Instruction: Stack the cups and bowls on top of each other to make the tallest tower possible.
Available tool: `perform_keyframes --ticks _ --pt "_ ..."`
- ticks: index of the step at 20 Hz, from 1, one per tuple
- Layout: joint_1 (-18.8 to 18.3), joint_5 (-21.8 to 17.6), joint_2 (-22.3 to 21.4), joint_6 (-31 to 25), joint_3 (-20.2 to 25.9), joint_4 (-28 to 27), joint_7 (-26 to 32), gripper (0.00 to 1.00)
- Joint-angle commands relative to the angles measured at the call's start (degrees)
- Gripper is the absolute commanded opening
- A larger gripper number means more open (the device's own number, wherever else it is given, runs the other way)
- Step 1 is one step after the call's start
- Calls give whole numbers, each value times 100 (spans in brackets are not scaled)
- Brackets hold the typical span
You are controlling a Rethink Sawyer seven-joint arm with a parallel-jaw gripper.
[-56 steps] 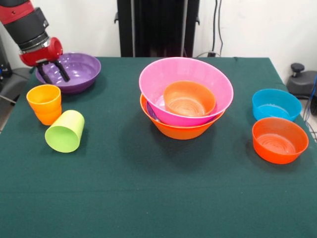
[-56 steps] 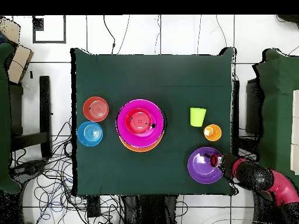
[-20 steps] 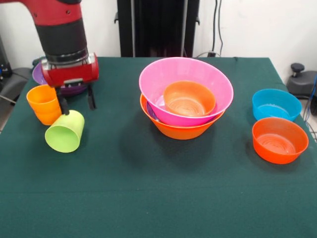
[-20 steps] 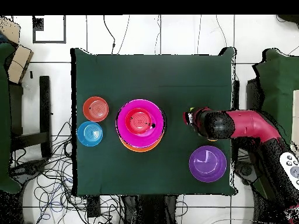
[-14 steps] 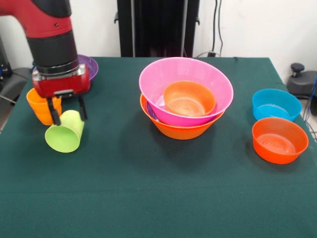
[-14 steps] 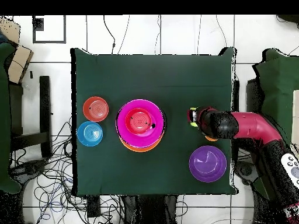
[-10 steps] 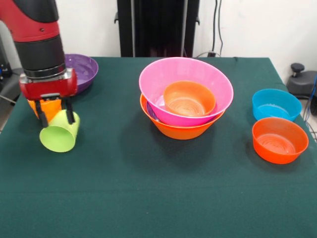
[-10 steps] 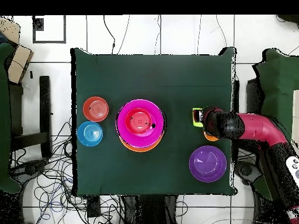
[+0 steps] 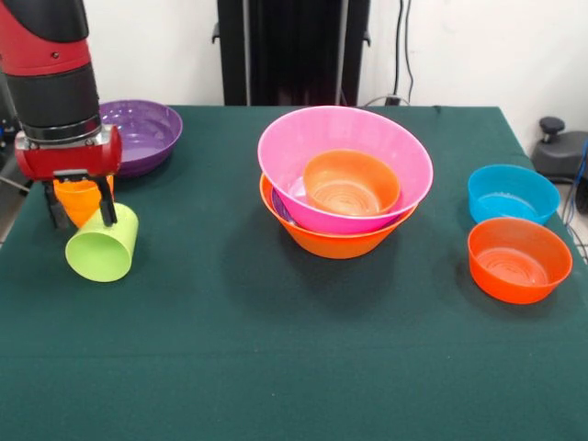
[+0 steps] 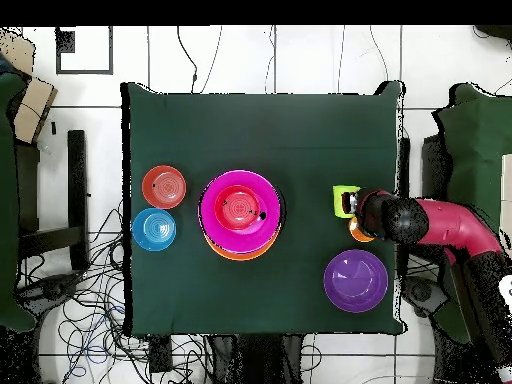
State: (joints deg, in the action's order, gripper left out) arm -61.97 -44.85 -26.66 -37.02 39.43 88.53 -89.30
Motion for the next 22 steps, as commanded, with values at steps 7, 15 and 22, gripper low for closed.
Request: perform_keyframes --ticks 7,15,22 --pt "329 781 -1488 -1063 -315 647 -6 100" --pt "329 1191 -1872 -1553 -349 709 235 100" --pt "152 926 -1556 -678 -372 1016 120 100"
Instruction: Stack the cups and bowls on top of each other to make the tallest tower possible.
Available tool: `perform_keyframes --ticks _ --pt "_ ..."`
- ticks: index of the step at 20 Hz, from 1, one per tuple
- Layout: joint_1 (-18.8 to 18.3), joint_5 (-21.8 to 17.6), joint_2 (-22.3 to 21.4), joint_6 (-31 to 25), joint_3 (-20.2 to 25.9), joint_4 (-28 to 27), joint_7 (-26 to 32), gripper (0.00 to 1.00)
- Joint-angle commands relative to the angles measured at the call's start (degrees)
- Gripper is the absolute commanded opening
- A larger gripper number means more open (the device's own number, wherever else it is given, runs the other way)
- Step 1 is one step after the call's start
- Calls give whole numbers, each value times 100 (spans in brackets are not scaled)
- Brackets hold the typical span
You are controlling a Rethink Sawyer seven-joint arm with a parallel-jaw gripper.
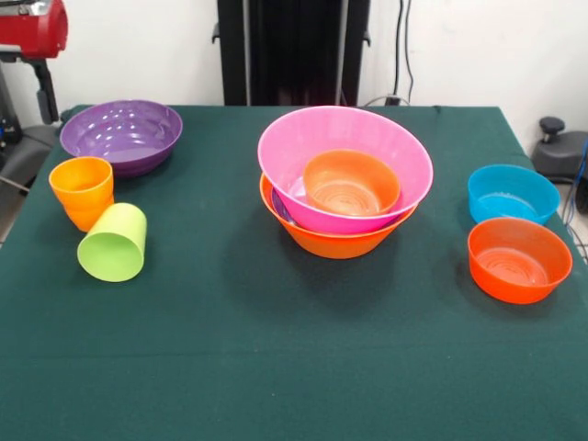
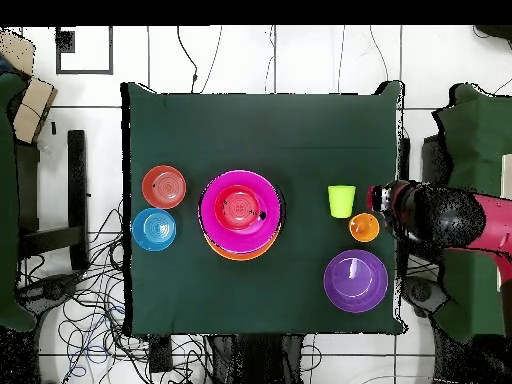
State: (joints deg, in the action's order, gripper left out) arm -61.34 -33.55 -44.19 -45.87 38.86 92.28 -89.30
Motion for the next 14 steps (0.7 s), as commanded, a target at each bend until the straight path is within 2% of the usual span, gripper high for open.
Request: perform_keyframes --ticks 1,10,14 --pt "60 -239 225 320 -311 692 107 100" --pt "-175 -441 492 1251 -406 1325 -152 100" --pt "-305 -558 616 1565 -439 1428 -42 100"
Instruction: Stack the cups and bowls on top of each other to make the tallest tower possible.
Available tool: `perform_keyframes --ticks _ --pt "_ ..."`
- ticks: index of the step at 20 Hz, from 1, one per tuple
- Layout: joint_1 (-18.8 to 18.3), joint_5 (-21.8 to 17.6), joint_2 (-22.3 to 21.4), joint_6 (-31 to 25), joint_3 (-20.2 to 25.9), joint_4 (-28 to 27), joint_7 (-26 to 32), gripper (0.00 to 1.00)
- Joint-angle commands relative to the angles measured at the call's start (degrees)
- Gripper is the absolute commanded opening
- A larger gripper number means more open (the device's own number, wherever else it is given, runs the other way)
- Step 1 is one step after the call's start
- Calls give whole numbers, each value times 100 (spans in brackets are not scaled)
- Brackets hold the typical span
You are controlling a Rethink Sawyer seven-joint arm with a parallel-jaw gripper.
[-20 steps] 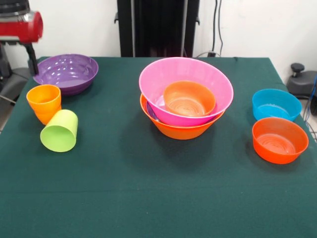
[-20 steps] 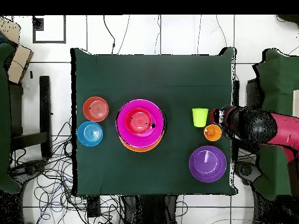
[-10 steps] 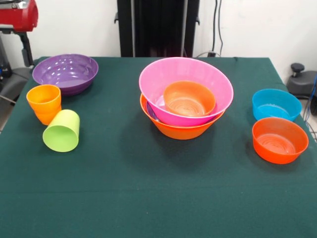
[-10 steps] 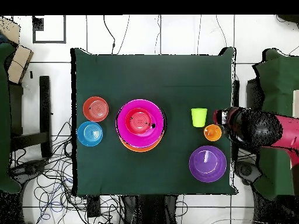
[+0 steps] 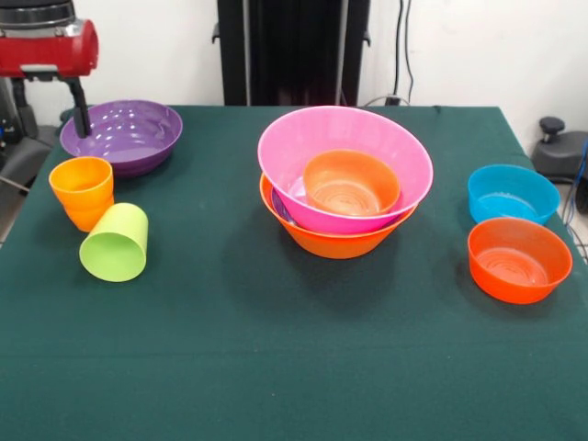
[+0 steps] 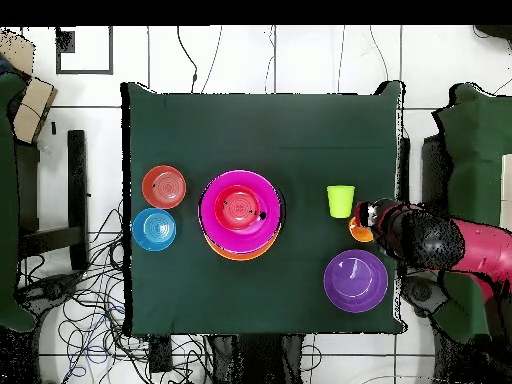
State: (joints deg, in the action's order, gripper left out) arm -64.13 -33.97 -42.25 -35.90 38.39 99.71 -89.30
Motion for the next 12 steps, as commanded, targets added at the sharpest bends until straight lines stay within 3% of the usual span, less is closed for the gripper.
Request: perform_keyframes --ticks 1,7,12 --pt "-62 -554 475 661 -398 690 -6 100" --pt "-249 -658 746 848 -364 601 188 100" --pt "-496 -565 880 672 -203 535 430 100"
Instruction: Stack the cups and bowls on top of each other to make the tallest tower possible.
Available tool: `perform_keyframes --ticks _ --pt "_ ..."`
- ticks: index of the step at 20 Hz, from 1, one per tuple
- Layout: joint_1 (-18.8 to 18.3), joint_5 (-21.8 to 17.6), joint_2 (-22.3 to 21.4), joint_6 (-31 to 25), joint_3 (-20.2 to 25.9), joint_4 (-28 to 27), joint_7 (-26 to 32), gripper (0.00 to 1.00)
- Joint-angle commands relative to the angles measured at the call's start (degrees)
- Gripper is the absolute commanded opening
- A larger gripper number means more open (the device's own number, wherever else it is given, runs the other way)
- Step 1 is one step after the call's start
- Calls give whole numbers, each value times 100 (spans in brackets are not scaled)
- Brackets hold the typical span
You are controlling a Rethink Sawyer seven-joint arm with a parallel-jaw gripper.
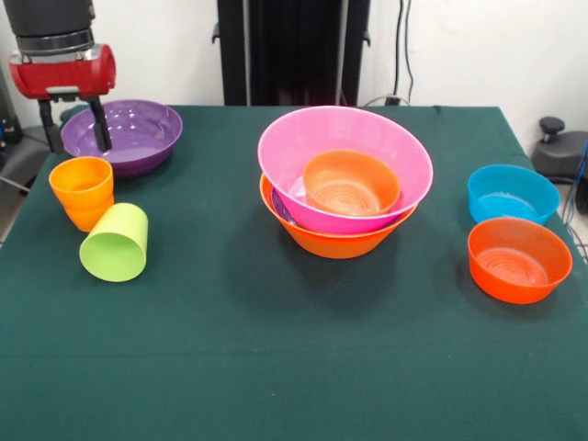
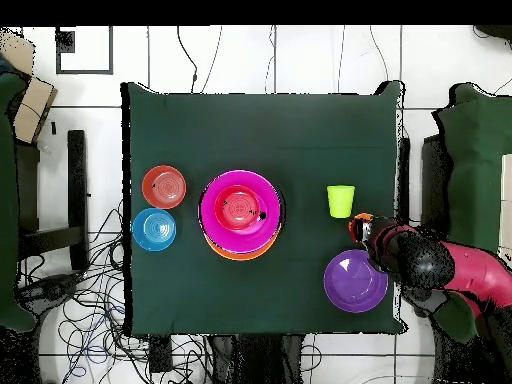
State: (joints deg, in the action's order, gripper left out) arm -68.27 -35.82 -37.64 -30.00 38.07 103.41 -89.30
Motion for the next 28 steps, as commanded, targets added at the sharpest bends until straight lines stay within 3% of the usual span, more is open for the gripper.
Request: perform_keyframes --ticks 1,10,17,19,22,28 --pt "-92 -350 410 20 -152 149 445 100" --pt "-362 -1 405 -531 157 15 733 100" --pt "-280 20 450 -651 156 -232 646 100" --pt "-410 81 283 -477 315 -154 619 100" --pt "-361 351 -314 -635 280 -57 259 100" --pt "-67 462 -310 -442 129 -306 -87 100"
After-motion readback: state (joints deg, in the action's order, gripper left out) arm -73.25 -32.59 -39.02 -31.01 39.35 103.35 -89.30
